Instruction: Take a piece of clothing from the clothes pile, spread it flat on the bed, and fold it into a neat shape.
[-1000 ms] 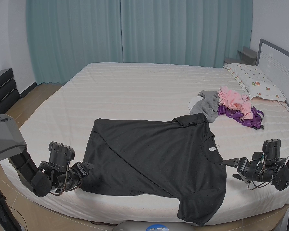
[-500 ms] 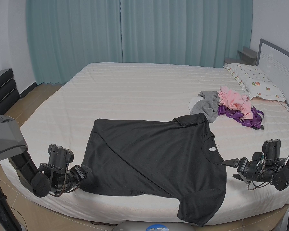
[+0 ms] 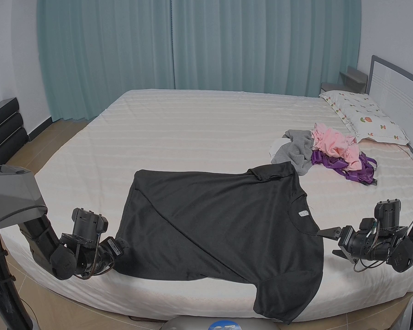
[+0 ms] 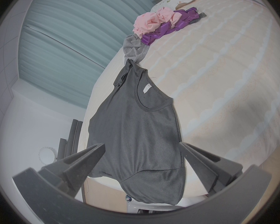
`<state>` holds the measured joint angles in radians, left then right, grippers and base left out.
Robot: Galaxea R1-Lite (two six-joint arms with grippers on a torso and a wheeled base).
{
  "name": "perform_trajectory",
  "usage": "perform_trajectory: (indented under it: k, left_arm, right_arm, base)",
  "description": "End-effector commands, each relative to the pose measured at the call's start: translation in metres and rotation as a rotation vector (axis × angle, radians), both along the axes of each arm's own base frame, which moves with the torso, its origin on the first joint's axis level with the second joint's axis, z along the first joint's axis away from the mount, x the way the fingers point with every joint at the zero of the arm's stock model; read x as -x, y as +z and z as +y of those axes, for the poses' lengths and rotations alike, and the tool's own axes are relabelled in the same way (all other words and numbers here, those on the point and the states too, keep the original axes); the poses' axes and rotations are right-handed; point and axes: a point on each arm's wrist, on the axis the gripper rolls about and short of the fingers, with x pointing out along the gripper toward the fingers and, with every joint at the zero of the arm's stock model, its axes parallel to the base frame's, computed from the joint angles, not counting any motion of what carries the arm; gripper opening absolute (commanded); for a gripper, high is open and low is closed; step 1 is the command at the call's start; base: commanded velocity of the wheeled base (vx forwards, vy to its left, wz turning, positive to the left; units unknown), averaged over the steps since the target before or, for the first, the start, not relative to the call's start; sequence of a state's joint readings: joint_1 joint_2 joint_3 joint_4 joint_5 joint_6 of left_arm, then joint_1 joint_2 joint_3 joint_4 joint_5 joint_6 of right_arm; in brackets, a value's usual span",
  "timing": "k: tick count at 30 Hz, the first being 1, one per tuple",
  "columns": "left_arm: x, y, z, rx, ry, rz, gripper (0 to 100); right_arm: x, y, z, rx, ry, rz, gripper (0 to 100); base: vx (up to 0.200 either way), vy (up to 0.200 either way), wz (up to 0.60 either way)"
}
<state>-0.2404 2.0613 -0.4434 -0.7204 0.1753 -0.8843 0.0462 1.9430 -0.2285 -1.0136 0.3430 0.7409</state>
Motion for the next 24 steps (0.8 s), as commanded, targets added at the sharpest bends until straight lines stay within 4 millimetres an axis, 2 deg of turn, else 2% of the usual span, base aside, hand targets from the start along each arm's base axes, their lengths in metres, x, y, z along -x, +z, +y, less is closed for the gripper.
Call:
perform_trajectory:
  k: [1, 2, 7, 17, 24]
  left_arm:
    - [-0.001, -0.005, 0.001, -0.003, 0.003, 0.018, 100]
    - [-0.001, -0.008, 0.001, -0.007, 0.006, 0.028, 0]
    - [0.002, -0.011, 0.002, -0.019, 0.003, 0.047, 0]
    - [0.019, -0.012, 0.009, -0.186, -0.028, 0.103, 0]
    - [0.027, -0.011, 0.011, -0.227, -0.052, 0.119, 0]
  right_arm:
    - [0.0, 0.0, 0.0, 0.0, 0.0, 0.002, 100]
    - [-0.001, 0.0, 0.0, 0.0, -0.001, 0.0, 100]
    - [0.0, 0.0, 0.0, 0.0, -0.001, 0.0, 100]
    - [0.0, 0.0, -0.001, 0.003, -0.004, -0.001, 100]
    - [0.003, -0.002, -0.001, 0.012, 0.0, 0.009, 100]
  base:
    - [0.0, 0.0, 0.0]
    - [0.0, 0.0, 0.0]
    - [0.0, 0.0, 0.0]
    - [0.0, 0.0, 0.0]
    - [0.0, 0.0, 0.0]
